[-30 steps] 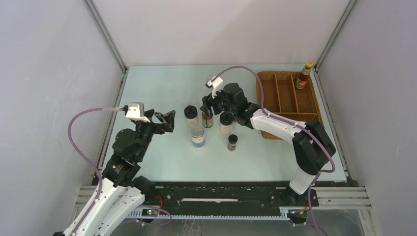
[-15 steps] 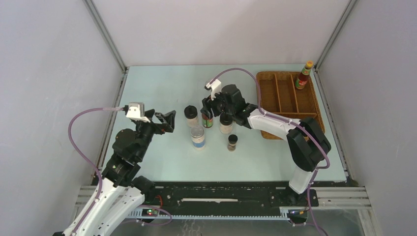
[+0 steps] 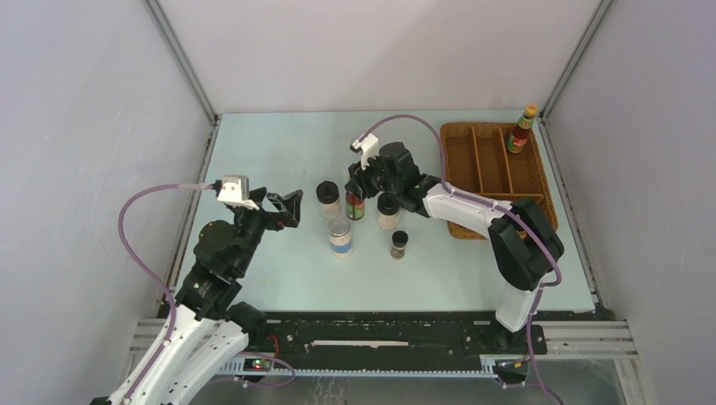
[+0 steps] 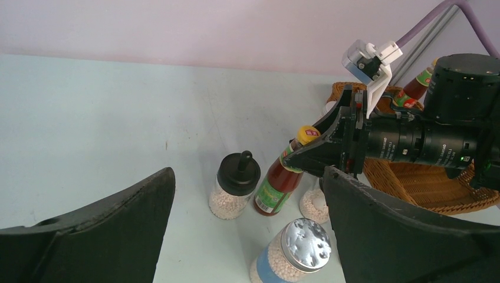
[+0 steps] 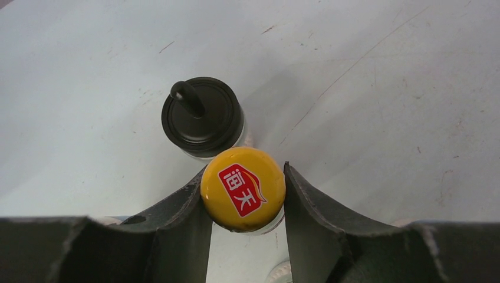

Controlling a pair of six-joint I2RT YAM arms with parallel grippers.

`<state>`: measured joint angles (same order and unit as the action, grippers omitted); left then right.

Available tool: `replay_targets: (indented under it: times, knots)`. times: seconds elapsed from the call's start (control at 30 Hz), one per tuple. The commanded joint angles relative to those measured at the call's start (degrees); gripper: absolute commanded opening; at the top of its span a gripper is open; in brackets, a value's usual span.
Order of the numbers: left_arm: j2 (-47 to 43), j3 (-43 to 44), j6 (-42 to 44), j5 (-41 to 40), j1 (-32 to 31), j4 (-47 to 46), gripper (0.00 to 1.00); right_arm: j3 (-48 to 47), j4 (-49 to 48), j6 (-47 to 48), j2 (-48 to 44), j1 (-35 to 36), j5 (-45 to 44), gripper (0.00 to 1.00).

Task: Organize the condiment bottles
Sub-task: Pick up the bottle from the center of the board.

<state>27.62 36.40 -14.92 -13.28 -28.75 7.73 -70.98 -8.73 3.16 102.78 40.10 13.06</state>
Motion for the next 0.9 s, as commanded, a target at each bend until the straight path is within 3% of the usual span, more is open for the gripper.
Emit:
replay_targets:
  times: [0.0,0.13,0.3,0.87]
  knots:
    - [0.2,-1.4,1.5,0.5,-0.2,-2.7,1.00,-3.3,-1.2,-0.6,0.4,-0.1,1.4,0.40]
    - [0.2,-1.4,1.5,0.7,-0.2,-2.7,1.00,-3.6,-0.7,-0.5,0.3,0.1,1.4,0.25]
    - [0.1,-1.4,1.4,0.8,-0.2,-2.7,1.00,-3.8,0.1,-0.2,0.0,0.6,0.7,0.00]
    - [-1.2,-1.8,1.5,0.2,-0.2,-2.4,1.00,-4.3,2.5,2.5,-3.2,2.4,-2.8,0.00]
